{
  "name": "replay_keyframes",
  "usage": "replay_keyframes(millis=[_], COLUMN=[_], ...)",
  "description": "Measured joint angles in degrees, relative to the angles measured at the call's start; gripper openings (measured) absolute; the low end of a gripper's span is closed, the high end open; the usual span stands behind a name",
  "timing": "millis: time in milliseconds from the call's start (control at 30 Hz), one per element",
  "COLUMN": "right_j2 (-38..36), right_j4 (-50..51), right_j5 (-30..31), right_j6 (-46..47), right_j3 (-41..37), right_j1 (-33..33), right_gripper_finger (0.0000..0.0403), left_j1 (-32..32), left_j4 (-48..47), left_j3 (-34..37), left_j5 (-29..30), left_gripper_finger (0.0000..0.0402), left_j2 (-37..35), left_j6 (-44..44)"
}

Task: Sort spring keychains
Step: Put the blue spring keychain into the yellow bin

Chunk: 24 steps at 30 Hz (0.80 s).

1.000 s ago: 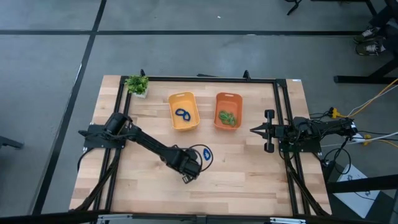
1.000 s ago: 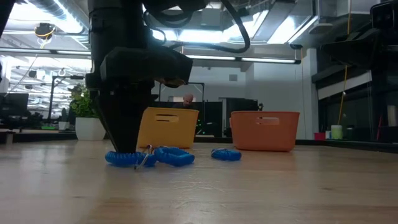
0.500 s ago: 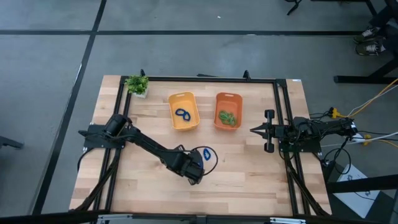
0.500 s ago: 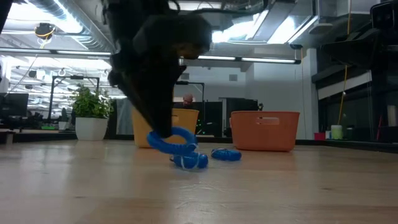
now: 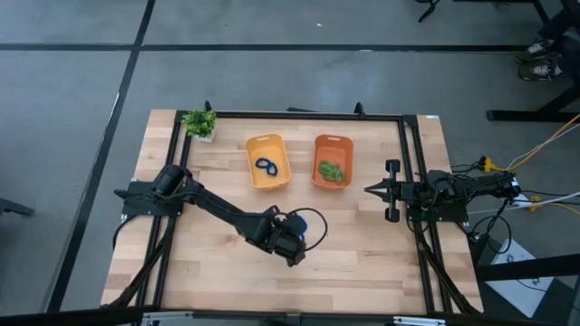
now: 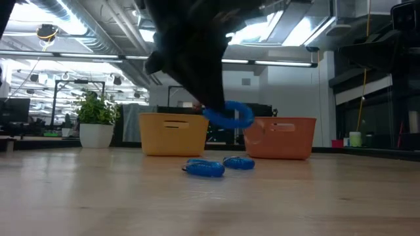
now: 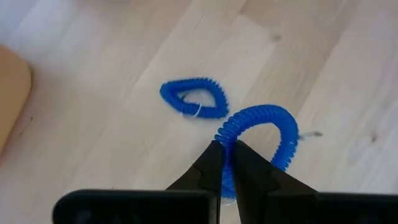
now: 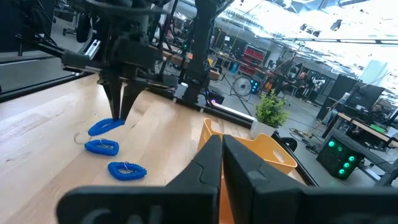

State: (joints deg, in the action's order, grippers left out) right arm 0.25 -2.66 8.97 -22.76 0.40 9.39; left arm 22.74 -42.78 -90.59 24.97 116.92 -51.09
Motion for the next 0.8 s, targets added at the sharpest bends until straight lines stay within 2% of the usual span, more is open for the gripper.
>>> replay_keyframes(millis=[133,300,467,800], right_j2=[-0.01,0.0,0.0,0.0], right_j4=[0.0,0.0,0.0,0.0], right_j5=[-0.01,0.0,0.0,0.0], right_j6=[0.0,0.02,0.01,0.02], right_j3=[0.0,0.0,0.01,0.0], right_j1=[0.0,0.0,0.0,0.0], right_gripper_finger=[0.0016,0.0016,0.0016,0.0016], left_j1=[-0.4,-0.75,-1.53,-2.53], left_j4=[1.14,1.54,1.76,1.91], left_j3=[-1.02,-2.21,-4.16,-7.51], left_j5=[1.65,7.29,7.59,13.16], left_gripper_finger=[0.0018,0.0018,0.0018,0.0018], left_j2=[0.0,-0.02,-0.02,-0.04], left_j6=[1.38,4.39,8.5,17.22])
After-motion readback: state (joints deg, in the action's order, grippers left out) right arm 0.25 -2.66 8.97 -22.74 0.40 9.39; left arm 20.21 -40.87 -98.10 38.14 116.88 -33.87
